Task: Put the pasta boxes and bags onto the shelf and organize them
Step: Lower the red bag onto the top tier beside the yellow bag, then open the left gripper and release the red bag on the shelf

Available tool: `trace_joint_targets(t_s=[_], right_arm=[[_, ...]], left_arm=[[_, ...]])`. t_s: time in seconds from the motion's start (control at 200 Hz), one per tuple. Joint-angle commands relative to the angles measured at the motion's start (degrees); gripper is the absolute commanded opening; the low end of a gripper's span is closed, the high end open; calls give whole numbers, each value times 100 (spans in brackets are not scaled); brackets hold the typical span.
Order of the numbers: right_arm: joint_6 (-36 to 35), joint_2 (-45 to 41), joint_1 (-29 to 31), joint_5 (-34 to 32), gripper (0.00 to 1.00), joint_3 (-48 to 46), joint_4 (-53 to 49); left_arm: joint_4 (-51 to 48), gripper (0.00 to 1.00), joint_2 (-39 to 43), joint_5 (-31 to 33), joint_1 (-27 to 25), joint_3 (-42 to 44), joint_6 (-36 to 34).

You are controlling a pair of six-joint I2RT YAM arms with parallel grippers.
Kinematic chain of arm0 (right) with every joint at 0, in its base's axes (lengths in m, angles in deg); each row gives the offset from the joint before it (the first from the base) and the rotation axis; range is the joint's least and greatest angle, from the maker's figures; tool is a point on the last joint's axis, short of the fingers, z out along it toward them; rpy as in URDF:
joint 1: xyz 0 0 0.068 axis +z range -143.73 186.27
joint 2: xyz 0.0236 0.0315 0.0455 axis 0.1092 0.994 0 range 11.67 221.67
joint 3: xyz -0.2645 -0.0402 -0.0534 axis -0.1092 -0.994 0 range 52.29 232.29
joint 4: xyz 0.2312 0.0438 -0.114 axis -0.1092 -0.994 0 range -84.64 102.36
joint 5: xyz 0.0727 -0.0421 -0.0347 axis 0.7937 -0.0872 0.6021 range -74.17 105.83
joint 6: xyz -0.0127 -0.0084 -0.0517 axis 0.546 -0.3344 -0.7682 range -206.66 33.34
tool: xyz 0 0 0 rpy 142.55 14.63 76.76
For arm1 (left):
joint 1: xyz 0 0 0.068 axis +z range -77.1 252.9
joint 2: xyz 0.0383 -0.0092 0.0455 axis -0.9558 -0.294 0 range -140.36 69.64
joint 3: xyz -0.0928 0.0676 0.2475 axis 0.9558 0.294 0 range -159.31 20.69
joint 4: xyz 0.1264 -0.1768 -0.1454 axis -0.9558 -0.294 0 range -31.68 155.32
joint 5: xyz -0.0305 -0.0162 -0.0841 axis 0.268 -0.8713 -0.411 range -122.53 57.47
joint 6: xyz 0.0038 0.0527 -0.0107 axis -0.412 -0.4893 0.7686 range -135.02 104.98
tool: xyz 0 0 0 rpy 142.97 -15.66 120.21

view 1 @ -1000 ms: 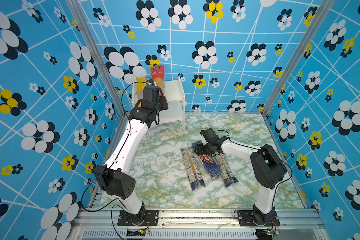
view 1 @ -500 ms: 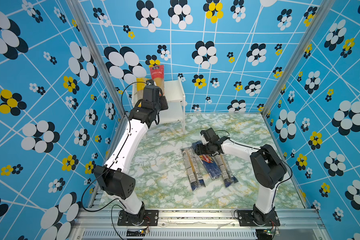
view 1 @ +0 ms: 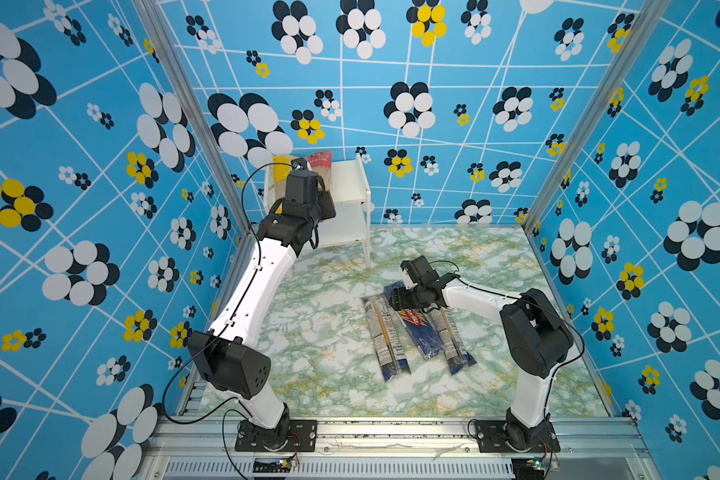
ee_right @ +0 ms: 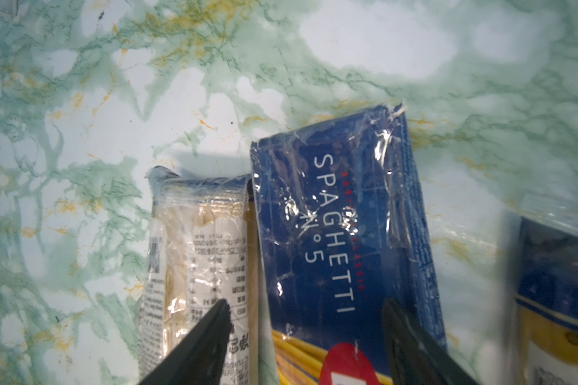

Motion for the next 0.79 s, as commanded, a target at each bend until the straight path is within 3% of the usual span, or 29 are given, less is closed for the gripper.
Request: trace_joint_targets(t_s=[0.0, 0.48, 0.77, 0.79], right_arm=[[37, 318, -76, -26, 74, -301, -469], [48, 308, -78, -19, 75, -317, -468], [17, 265, -82, -35, 75, -309, -591], [21, 265, -78, -35, 76, -306, -595]], left_arm=[[935, 32, 182, 172, -25, -234, 11], [961, 32, 214, 192, -32, -133, 52], [1012, 42, 219, 251, -8, -82, -10], [1023, 48, 219, 255, -10, -82, -11]])
